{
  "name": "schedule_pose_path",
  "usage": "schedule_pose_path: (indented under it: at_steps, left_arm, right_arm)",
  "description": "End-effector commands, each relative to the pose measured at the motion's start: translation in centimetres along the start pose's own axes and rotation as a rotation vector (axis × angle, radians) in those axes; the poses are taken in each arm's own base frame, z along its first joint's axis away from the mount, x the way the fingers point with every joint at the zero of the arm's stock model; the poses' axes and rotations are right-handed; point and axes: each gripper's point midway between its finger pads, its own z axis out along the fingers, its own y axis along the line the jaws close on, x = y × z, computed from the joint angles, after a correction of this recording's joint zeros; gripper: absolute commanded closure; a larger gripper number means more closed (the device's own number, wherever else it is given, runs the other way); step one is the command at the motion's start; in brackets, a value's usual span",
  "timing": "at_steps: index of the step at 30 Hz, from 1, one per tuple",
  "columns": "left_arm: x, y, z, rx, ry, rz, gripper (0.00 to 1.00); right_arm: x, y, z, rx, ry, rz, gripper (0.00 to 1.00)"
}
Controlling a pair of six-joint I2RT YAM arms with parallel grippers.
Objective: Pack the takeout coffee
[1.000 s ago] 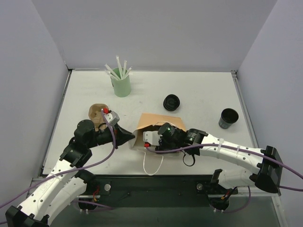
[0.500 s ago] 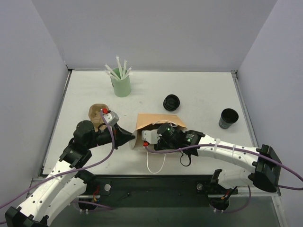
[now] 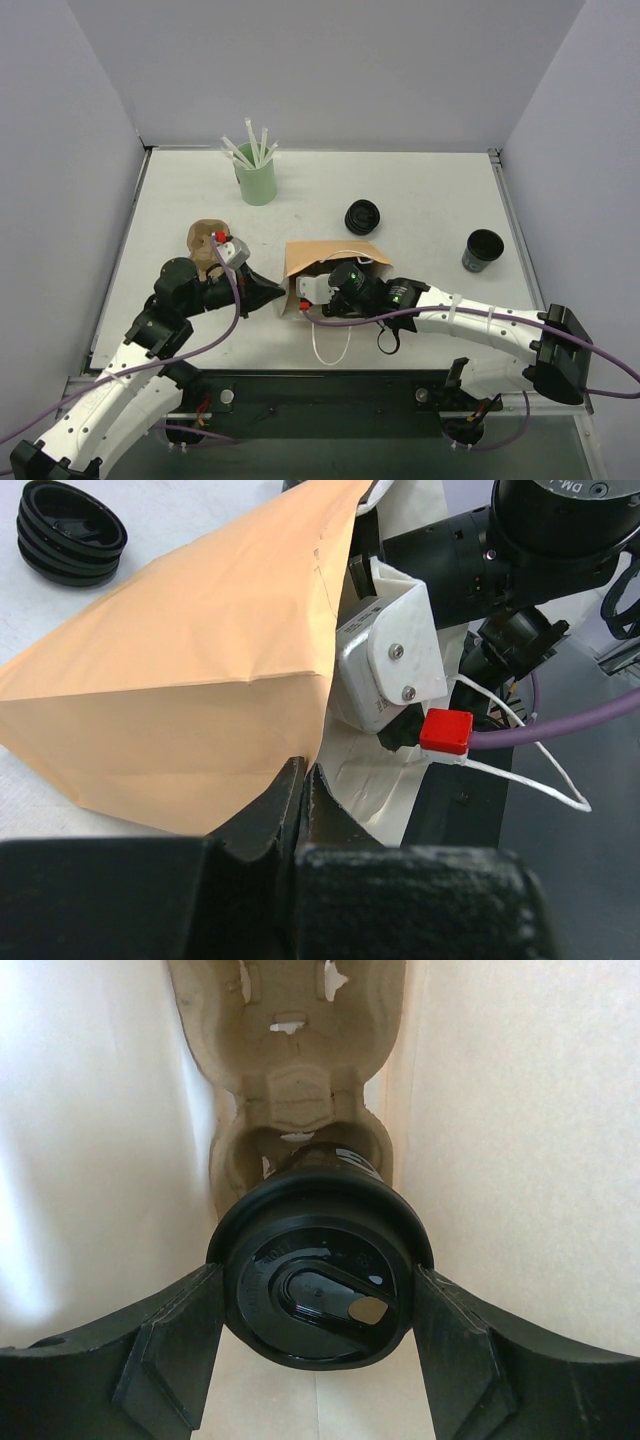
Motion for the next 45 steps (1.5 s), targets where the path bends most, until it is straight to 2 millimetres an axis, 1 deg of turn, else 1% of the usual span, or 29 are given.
schedule_pose_path:
  at_steps: [1, 5, 7, 8, 10, 12, 14, 18, 20, 21, 26, 30, 31, 35, 40, 43, 45]
  left_arm:
    - [-0.7, -0.7, -0.1, 0.02, -0.022, 0.024, 1.0]
    - [-1.0, -0.6, 0.1, 0.012, -0.028, 0.03, 1.0]
    - [-0.9, -0.4, 0.2, 0.003, -0.023, 0.028, 1.0]
    - [-0.8, -0.4, 0.1, 0.004, -0.022, 0.025, 1.0]
    - [-0.7, -0.4, 0.2, 0.006, -0.022, 0.017, 1.0]
    - [-0.6, -0.4, 0.2, 0.007, -0.019, 0.017, 1.0]
    - [-0.4, -0.3, 0.2, 0.003, -0.013, 0.015, 1.0]
    - [0.2, -0.2, 0.3, 0.007, 0.001, 0.002, 1.0]
    - [0.5, -0.2, 0.3, 0.006, 0.006, -0.004, 1.0]
    - [0.5, -0.1, 0.3, 0.005, 0.009, -0.006, 1.0]
    - [-0.1, -0.1, 0.5, 0.005, 0.003, 0.0, 1.0]
    - [-0.4, -0.2, 0.6, 0.006, 0.0, -0.029, 1.0]
    - [-0.5, -0.2, 0.6, 0.002, -0.003, -0.034, 1.0]
    - [-1.1, -0.3, 0.7, -0.004, -0.006, -0.055, 1.0]
    - [-1.8, -0.3, 0.7, -0.016, -0.018, -0.062, 1.0]
    - [-2.0, -0.2, 0.8, -0.023, -0.019, -0.072, 1.0]
    - [-1.9, -0.1, 0.9, -0.027, -0.01, -0.078, 1.0]
  right_arm:
    - [0.6, -0.8, -1.4, 0.036, 0.042, -0.011, 0.43]
    - [1.0, -0.1, -1.9, -0.004, 0.046, -0.021, 0.43]
    - [0.8, -0.2, -2.0, 0.0, 0.045, -0.038, 0.43]
    - [0.6, -0.7, -2.1, 0.021, 0.037, -0.024, 0.43]
    - [0.4, -0.9, -2.0, 0.031, 0.029, -0.015, 0.43]
    - [0.6, -0.9, -1.5, 0.047, 0.049, -0.017, 0.43]
    - [0.5, -1.3, -1.3, 0.076, 0.042, -0.015, 0.44]
    - [0.1, -1.0, -1.0, 0.056, 0.03, -0.045, 0.43]
    - [-0.2, -1.4, -1.0, 0.067, 0.017, -0.036, 0.43]
    - [-0.2, -1.3, -0.9, 0.061, 0.015, -0.036, 0.43]
    - [0.1, -0.8, -0.2, 0.039, 0.005, -0.027, 0.43]
    - [-0.6, -1.4, 0.3, 0.064, -0.028, -0.014, 0.43]
    - [-0.6, -1.3, 0.5, 0.059, -0.029, -0.018, 0.43]
    - [-0.5, -1.0, 1.1, 0.05, -0.038, -0.059, 0.43]
    - [-1.3, -1.9, 1.3, 0.044, -0.046, -0.113, 0.43]
    - [-1.3, -1.7, 1.4, 0.027, -0.055, -0.147, 0.43]
    - [-0.9, -1.5, 1.6, 0.015, -0.051, -0.145, 0.43]
